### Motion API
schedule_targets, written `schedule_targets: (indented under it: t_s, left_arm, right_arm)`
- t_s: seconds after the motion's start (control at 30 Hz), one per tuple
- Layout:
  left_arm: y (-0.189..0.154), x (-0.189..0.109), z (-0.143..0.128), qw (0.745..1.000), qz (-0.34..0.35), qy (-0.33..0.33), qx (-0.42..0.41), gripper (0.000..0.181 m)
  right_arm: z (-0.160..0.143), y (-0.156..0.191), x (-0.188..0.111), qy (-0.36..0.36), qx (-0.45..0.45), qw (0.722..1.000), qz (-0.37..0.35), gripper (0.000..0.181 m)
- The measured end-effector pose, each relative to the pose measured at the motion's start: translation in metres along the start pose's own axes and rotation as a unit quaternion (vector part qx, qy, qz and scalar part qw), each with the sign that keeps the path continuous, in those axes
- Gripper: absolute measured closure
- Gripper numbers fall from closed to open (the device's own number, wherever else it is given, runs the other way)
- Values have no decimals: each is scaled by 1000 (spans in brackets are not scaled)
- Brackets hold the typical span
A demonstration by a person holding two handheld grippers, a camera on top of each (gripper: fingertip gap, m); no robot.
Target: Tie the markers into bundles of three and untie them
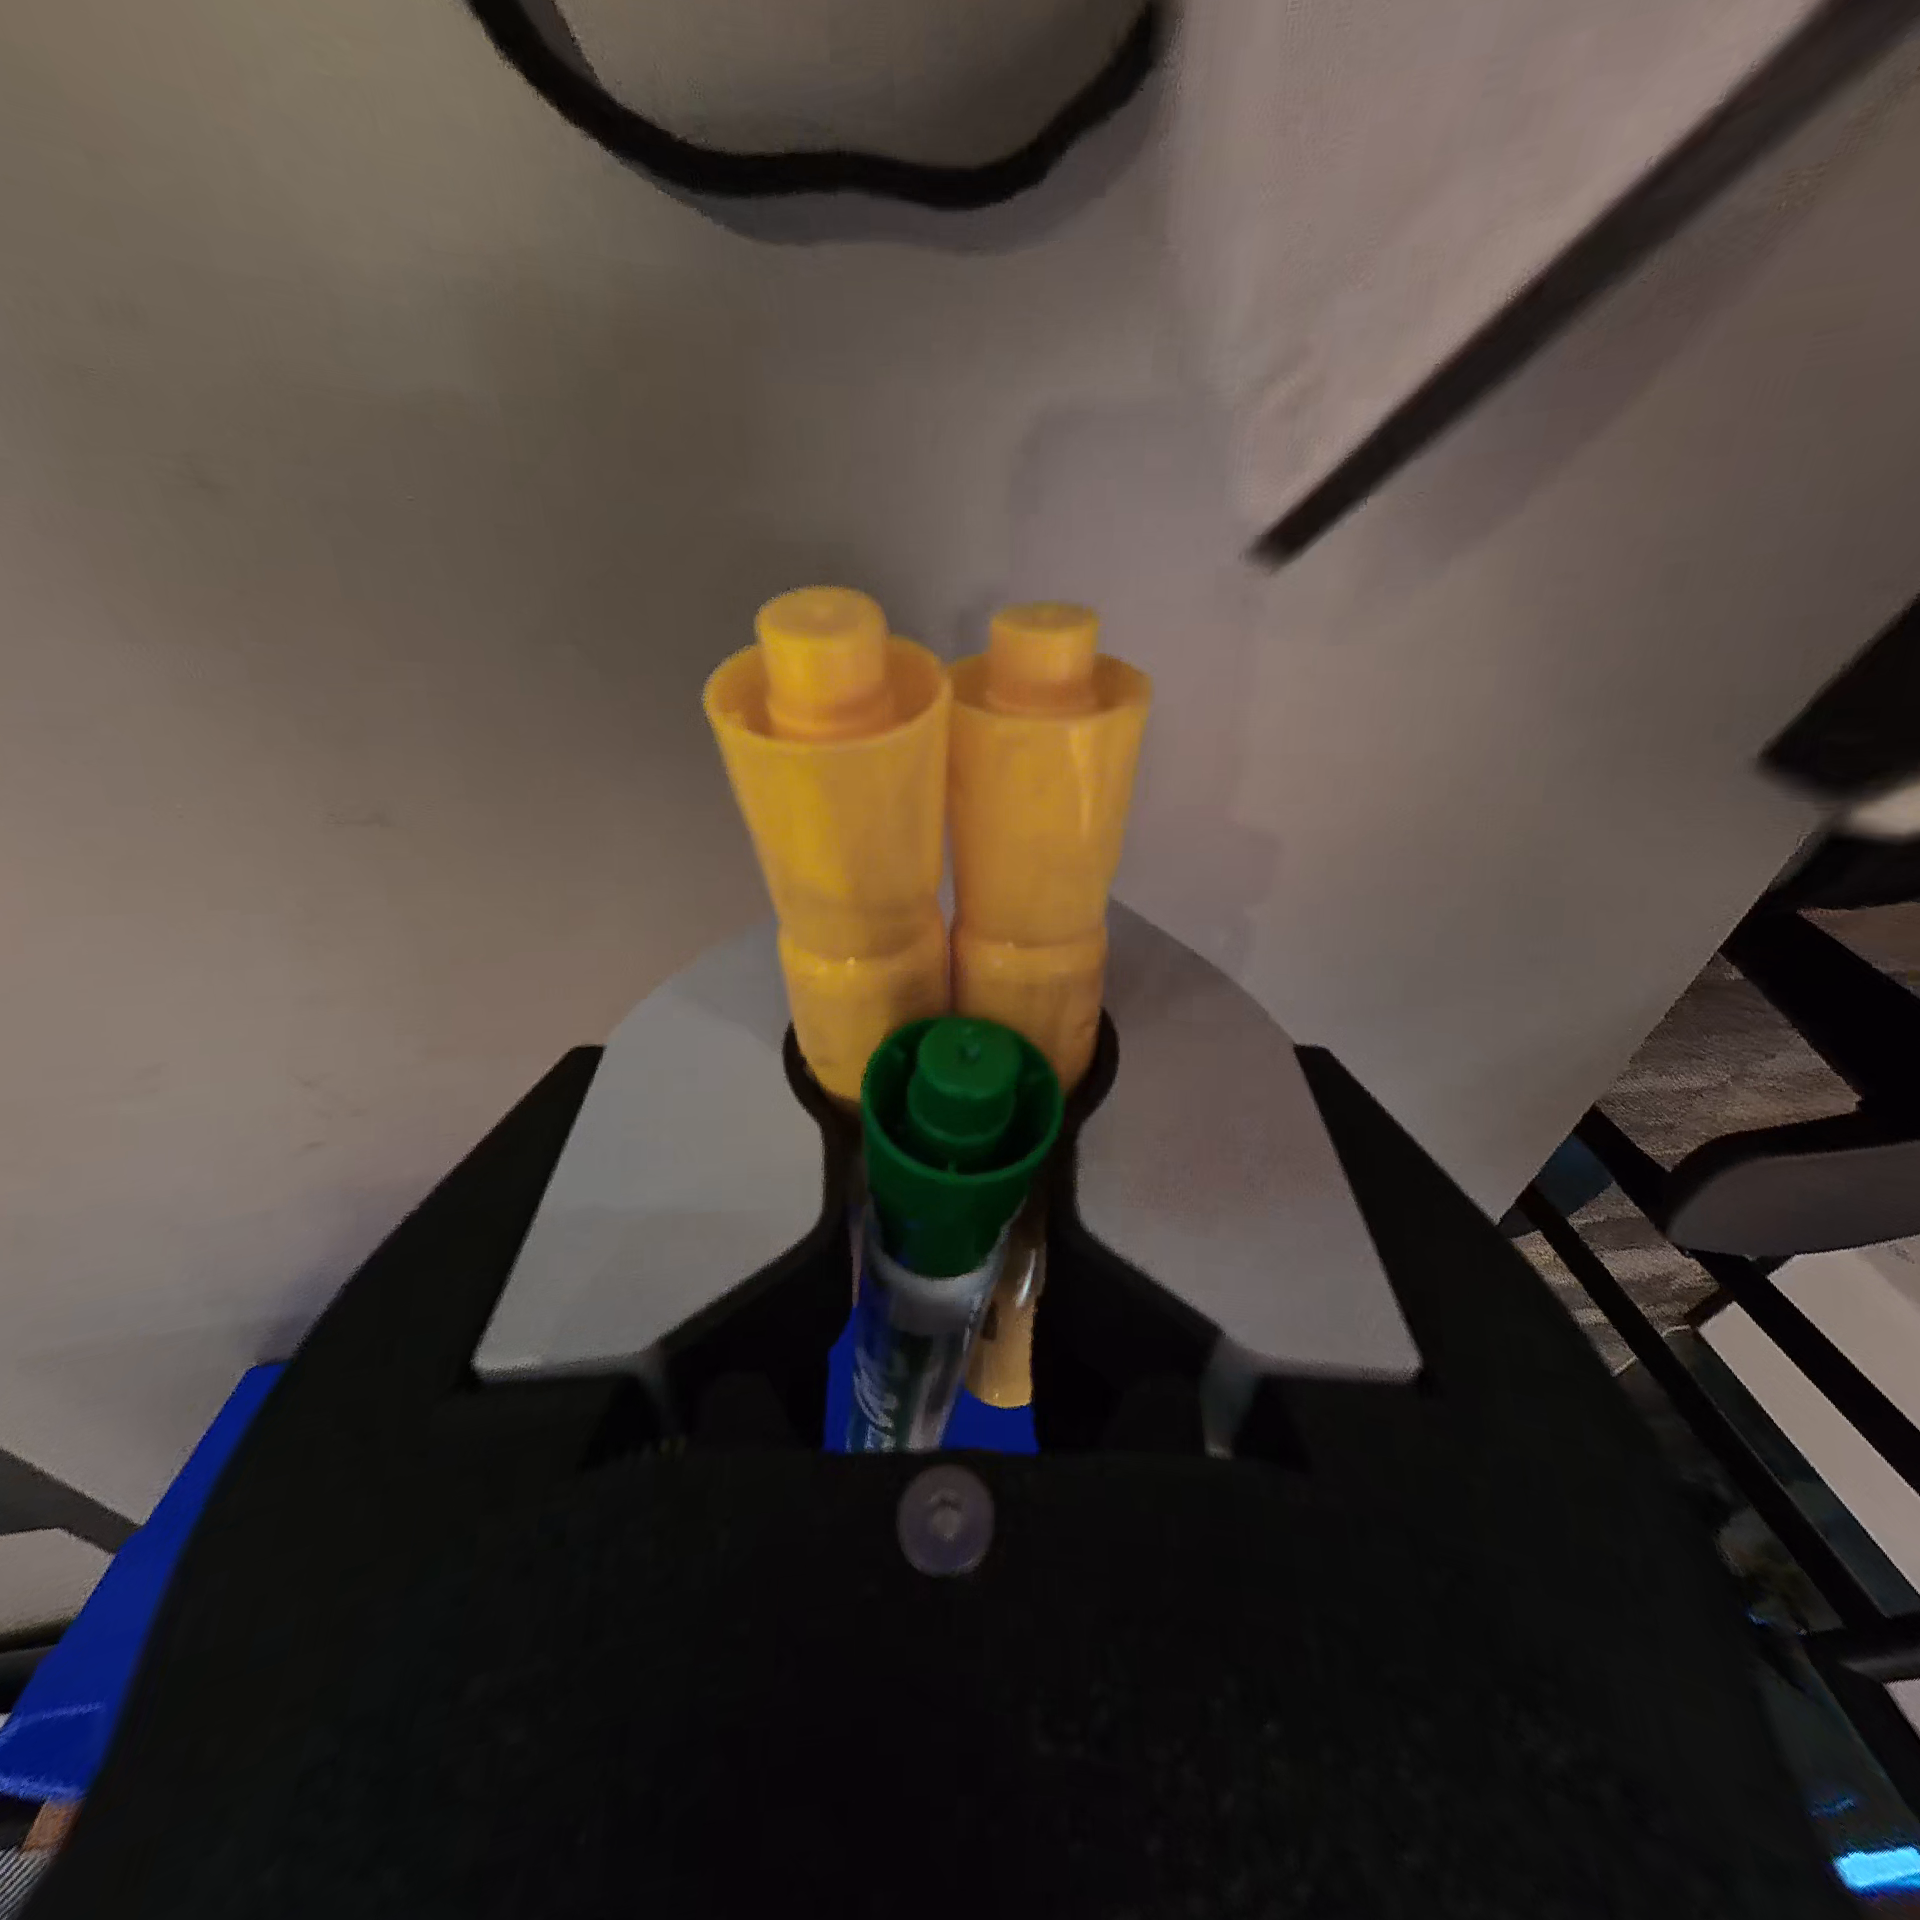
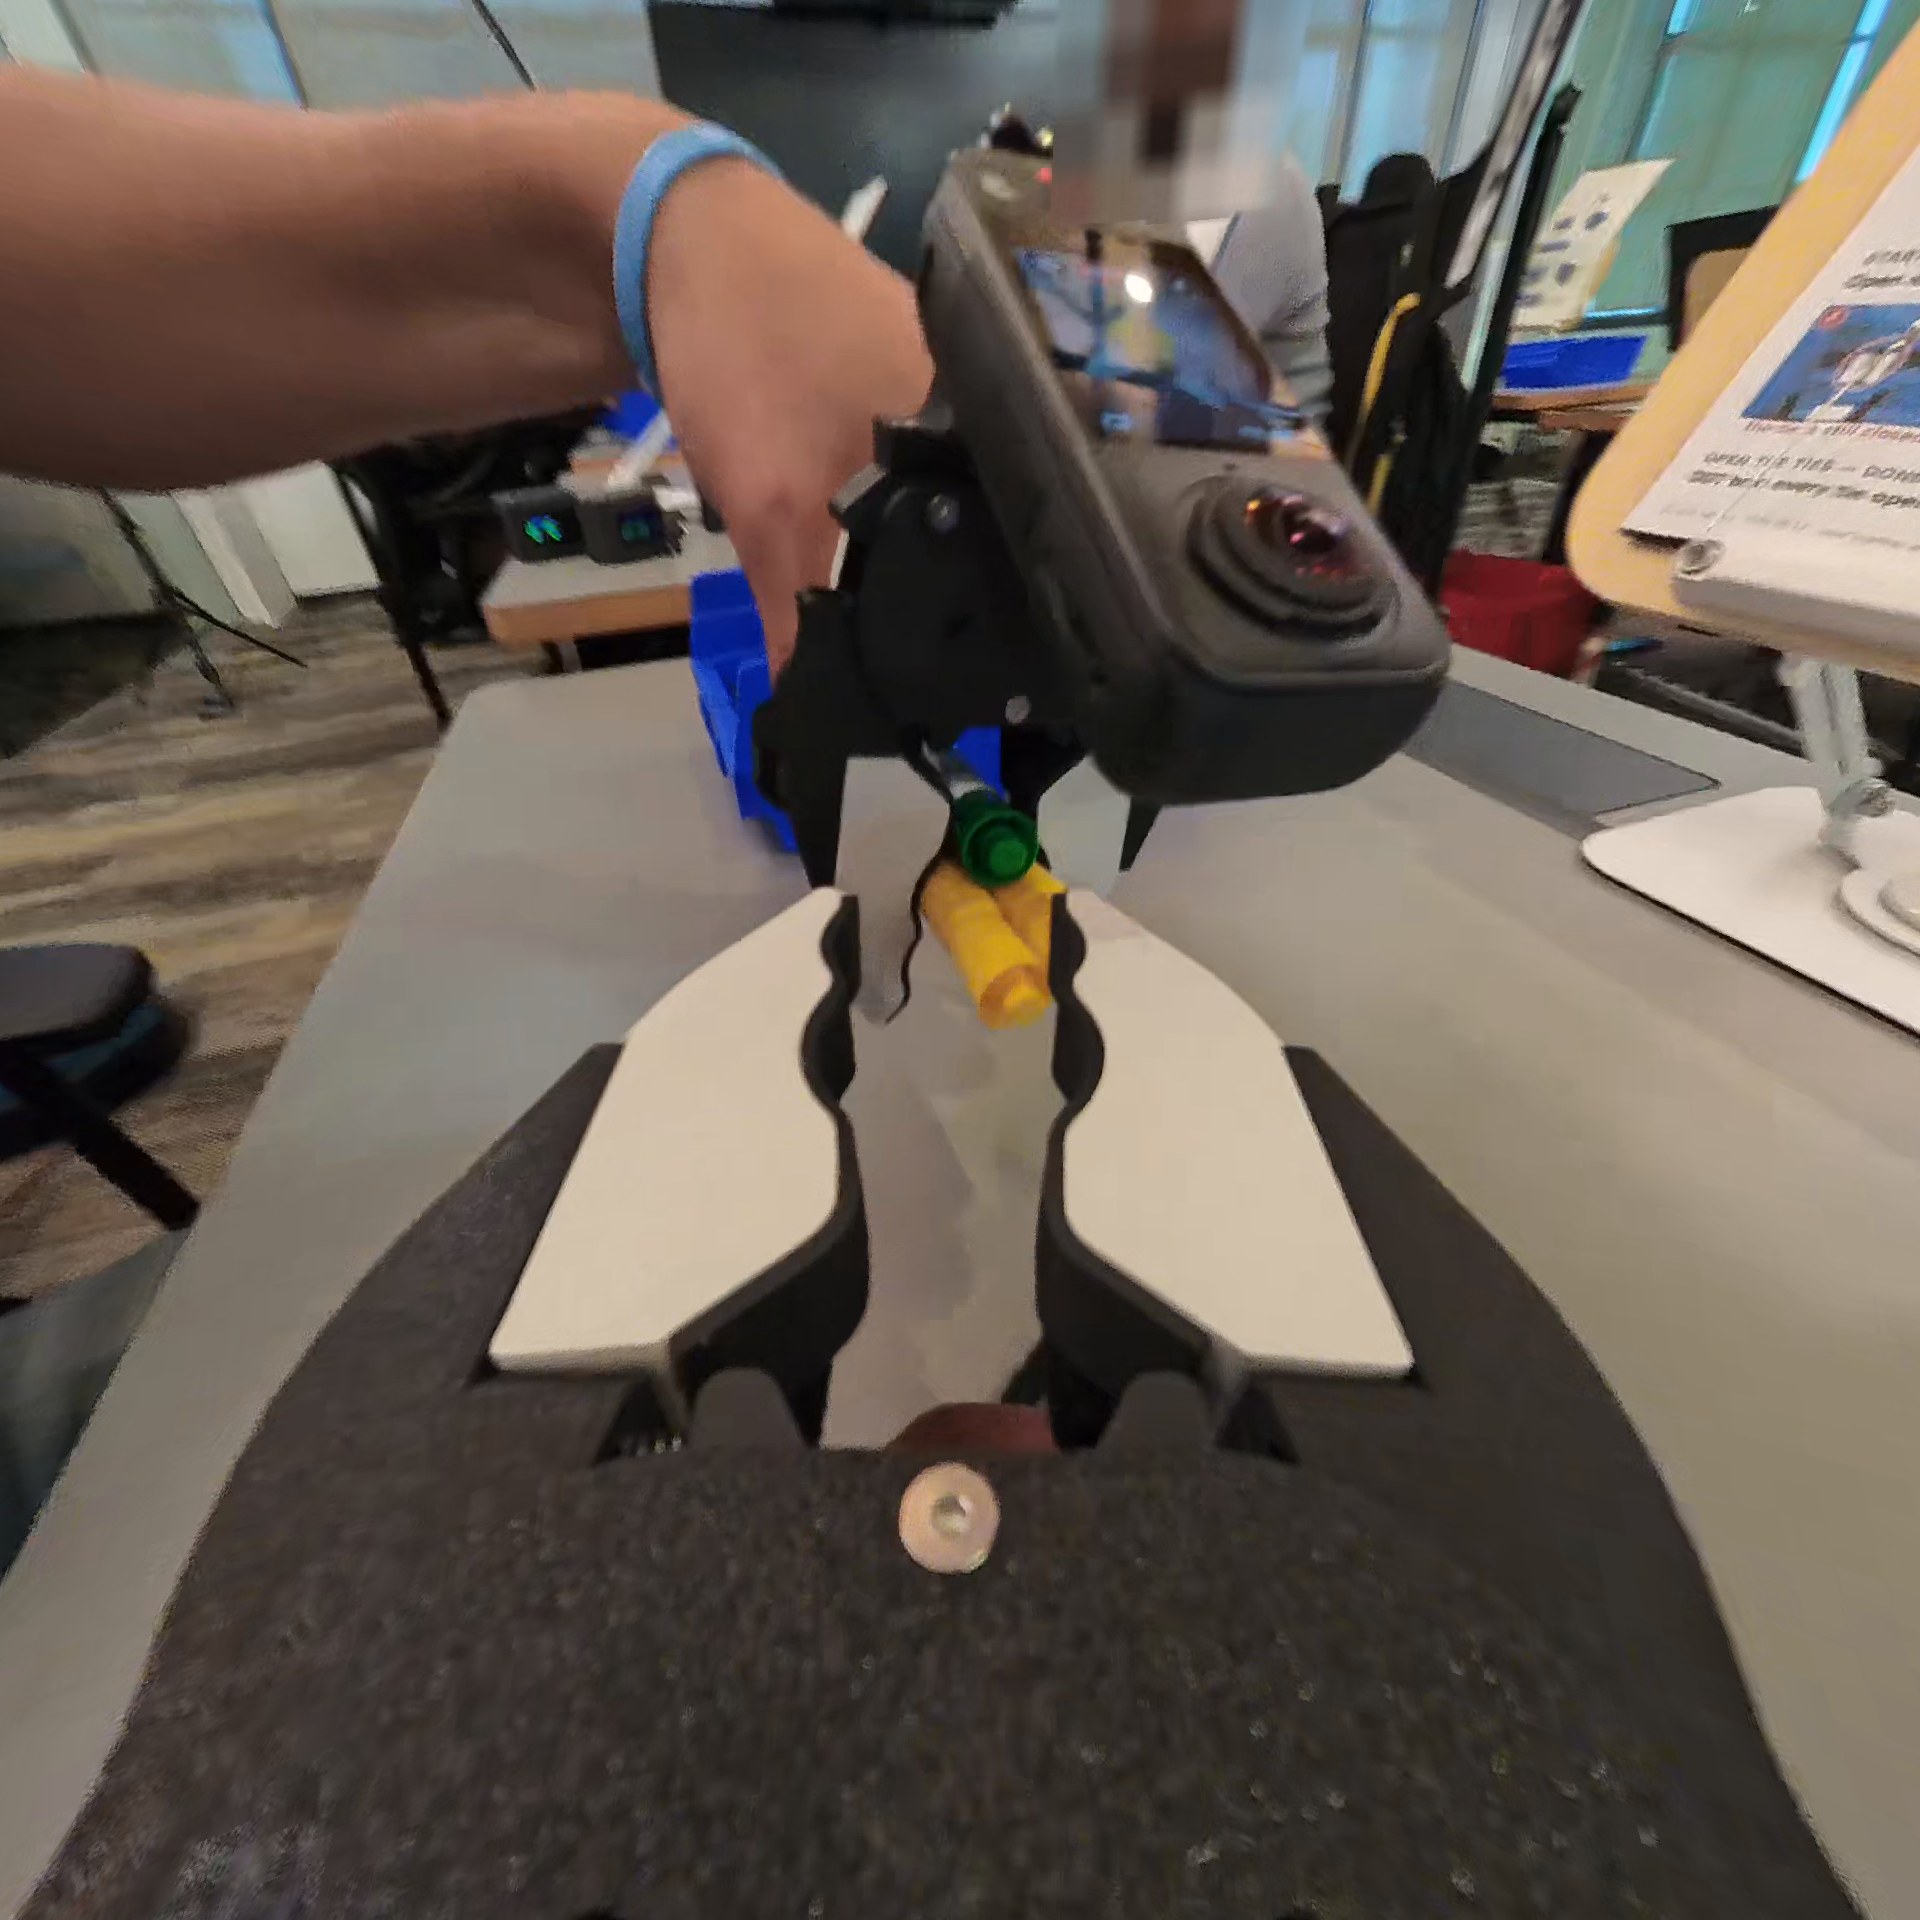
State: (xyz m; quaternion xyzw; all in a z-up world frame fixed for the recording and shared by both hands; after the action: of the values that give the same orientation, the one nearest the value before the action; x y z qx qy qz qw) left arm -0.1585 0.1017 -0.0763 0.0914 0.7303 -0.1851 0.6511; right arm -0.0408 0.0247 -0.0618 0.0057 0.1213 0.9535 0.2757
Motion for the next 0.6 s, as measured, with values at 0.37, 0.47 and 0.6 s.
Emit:
schedule_targets:
  t_s: [0.37, 0.47, 0.6]
  left_arm:
    - [5, -1, 0, 997, 17, 79, 8, 141]
    - [6, 3, 4, 997, 10, 79, 9, 141]
    - [9, 6, 5, 993, 27, 113, 16, 141]
  right_arm:
    - [-18, -23, 2, 32, 65, 997, 13, 147]
    - [-20, -22, 4, 28, 58, 998, 9, 148]
    - [-21, -24, 1, 28, 59, 998, 3, 149]
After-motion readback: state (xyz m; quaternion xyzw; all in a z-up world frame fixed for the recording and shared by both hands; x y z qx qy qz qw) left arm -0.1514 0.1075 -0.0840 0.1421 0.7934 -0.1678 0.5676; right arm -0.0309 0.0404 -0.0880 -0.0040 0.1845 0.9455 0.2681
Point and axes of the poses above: each gripper's, where its closed fingertips meet, x out along the fingers, z out of its top, y = z × x across the jaws, the point moved 8 cm from there along -x, back along the fingers, and after that the axes turned 10 degrees about x, right-handed, at the moved point
